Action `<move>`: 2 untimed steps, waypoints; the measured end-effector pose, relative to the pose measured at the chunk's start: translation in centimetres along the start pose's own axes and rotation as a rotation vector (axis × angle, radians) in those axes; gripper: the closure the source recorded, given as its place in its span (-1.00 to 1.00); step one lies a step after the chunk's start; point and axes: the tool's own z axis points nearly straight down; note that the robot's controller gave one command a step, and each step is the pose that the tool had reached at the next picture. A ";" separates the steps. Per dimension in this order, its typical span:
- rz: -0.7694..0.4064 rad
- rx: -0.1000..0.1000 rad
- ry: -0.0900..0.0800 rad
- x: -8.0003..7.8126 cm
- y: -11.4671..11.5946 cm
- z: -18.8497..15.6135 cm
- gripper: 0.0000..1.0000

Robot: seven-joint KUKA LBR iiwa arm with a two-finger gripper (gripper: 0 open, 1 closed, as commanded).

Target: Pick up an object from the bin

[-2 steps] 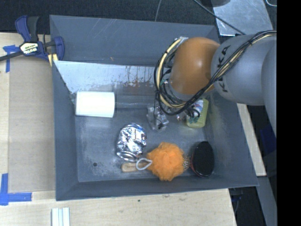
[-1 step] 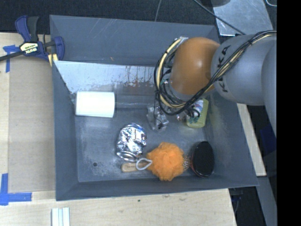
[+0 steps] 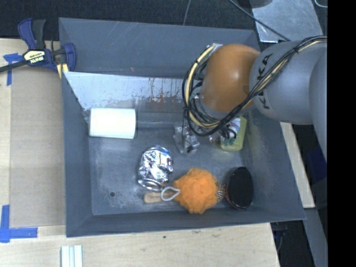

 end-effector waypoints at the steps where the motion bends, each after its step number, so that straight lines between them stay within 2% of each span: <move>1: 0.000 0.000 0.000 0.0 0.0 0.0 -1.00; 2: -0.326 -0.002 -0.002 -2.0 6.4 2.6 -1.00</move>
Offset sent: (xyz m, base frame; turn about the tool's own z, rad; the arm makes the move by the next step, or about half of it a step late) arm 0.0000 0.0000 0.0000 0.0000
